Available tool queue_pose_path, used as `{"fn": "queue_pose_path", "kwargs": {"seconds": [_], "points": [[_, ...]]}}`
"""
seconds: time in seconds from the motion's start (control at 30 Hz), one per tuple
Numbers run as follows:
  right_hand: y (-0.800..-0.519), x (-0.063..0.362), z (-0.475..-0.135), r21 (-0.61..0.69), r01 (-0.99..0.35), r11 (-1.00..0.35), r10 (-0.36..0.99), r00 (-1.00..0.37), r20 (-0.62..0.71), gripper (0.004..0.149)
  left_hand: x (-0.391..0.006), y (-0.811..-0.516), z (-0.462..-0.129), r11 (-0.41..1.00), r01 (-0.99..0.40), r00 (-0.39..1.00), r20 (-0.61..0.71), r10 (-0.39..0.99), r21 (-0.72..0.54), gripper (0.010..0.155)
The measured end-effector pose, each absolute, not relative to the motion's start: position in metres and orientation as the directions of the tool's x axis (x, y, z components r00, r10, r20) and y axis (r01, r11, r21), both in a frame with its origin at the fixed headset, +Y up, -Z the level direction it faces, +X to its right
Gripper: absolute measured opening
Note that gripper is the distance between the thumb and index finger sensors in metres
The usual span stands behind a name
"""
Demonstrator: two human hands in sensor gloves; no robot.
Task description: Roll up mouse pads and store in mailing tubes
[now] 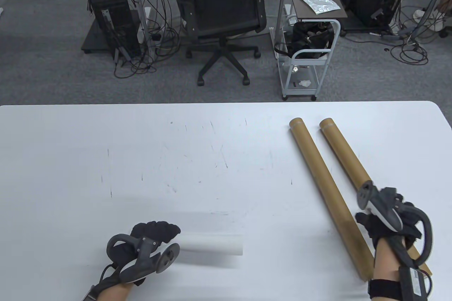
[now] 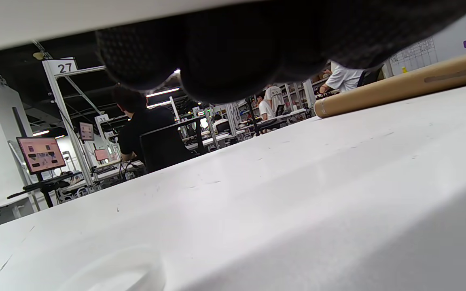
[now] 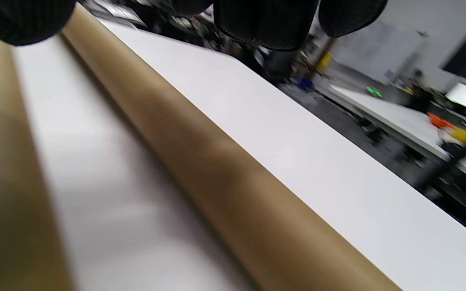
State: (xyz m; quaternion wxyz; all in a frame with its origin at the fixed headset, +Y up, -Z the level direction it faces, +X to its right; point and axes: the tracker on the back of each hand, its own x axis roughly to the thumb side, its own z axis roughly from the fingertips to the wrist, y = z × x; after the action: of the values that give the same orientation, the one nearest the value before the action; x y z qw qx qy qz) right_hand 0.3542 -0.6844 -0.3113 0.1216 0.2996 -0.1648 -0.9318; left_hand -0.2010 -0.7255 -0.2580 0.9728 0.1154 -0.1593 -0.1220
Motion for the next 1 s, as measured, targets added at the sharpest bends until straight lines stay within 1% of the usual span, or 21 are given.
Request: {"fn": "queue_pose_path", "kwargs": {"seconds": [0.07,0.1,0.17,0.2,0.23,0.27,0.33,0.43,0.53,0.6,0.67,0.7,0.73,0.8,0.87,0.93,0.97,1.0], "points": [[-0.694,0.376,-0.305,0.429,0.047,-0.902,-0.309,-0.766,-0.564,0.096,-0.202,-0.726,-0.259,0.945,0.202,0.921,0.278,-0.273,0.258,0.042],[-0.704,0.392,-0.300,0.470,-0.031,-0.882,-0.286,-0.758,-0.586,0.097,-0.203,-0.727,-0.260,0.945,0.203,0.921,0.277,-0.273,0.256,0.042],[-0.718,0.405,-0.299,0.510,-0.138,-0.849,-0.232,-0.770,-0.594,0.098,-0.202,-0.726,-0.258,0.948,0.189,0.916,0.301,-0.264,0.257,0.042],[-0.723,0.409,-0.299,0.499,-0.191,-0.845,-0.171,-0.788,-0.592,0.098,-0.201,-0.726,-0.257,0.951,0.174,0.918,0.308,-0.250,0.255,0.042],[-0.730,0.413,-0.302,0.440,-0.277,-0.854,-0.058,-0.791,-0.609,0.098,-0.199,-0.725,-0.255,0.956,0.152,0.919,0.320,-0.229,0.249,0.042],[-0.735,0.414,-0.306,0.384,-0.332,-0.861,0.011,-0.769,-0.639,0.097,-0.197,-0.724,-0.254,0.959,0.138,0.920,0.328,-0.217,0.246,0.042],[-0.742,0.414,-0.315,0.358,-0.354,-0.864,0.048,-0.765,-0.642,0.095,-0.196,-0.723,-0.253,0.959,0.140,0.919,0.328,-0.219,0.247,0.043],[-0.746,0.412,-0.330,0.381,-0.266,-0.886,-0.019,-0.799,-0.601,0.094,-0.193,-0.724,-0.251,0.951,0.173,0.912,0.322,-0.253,0.257,0.043],[-0.747,0.410,-0.339,0.394,-0.238,-0.888,-0.047,-0.804,-0.592,0.094,-0.194,-0.726,-0.253,0.950,0.186,0.913,0.313,-0.261,0.251,0.043],[-0.749,0.408,-0.341,0.398,-0.189,-0.898,-0.091,-0.805,-0.587,0.091,-0.196,-0.727,-0.255,0.948,0.197,0.914,0.303,-0.269,0.248,0.043],[-0.748,0.406,-0.339,0.355,-0.103,-0.929,-0.125,-0.816,-0.564,0.083,-0.199,-0.727,-0.257,0.945,0.211,0.914,0.293,-0.281,0.249,0.043],[-0.746,0.405,-0.335,0.285,-0.019,-0.958,-0.148,-0.819,-0.554,0.081,-0.201,-0.728,-0.257,0.946,0.214,0.915,0.290,-0.282,0.245,0.043],[-0.742,0.403,-0.332,0.215,0.061,-0.975,-0.173,-0.814,-0.555,0.080,-0.203,-0.728,-0.258,0.951,0.204,0.917,0.294,-0.268,0.231,0.043],[-0.727,0.404,-0.327,0.253,0.133,-0.958,-0.259,-0.776,-0.575,0.078,-0.203,-0.728,-0.259,0.956,0.188,0.921,0.298,-0.251,0.224,0.042],[-0.713,0.407,-0.319,0.218,0.147,-0.965,-0.253,-0.745,-0.617,0.078,-0.202,-0.727,-0.260,0.952,0.198,0.919,0.293,-0.264,0.235,0.043],[-0.689,0.410,-0.304,0.138,0.178,-0.974,-0.224,-0.727,-0.649,0.078,-0.202,-0.726,-0.259,0.949,0.203,0.920,0.284,-0.270,0.243,0.043],[-0.682,0.410,-0.300,0.108,0.185,-0.977,-0.210,-0.728,-0.653,0.078,-0.203,-0.725,-0.260,0.948,0.202,0.922,0.280,-0.269,0.245,0.043],[-0.668,0.407,-0.293,0.033,0.207,-0.978,-0.178,-0.735,-0.654,0.078,-0.205,-0.723,-0.260,0.948,0.200,0.926,0.269,-0.266,0.249,0.043]]}}
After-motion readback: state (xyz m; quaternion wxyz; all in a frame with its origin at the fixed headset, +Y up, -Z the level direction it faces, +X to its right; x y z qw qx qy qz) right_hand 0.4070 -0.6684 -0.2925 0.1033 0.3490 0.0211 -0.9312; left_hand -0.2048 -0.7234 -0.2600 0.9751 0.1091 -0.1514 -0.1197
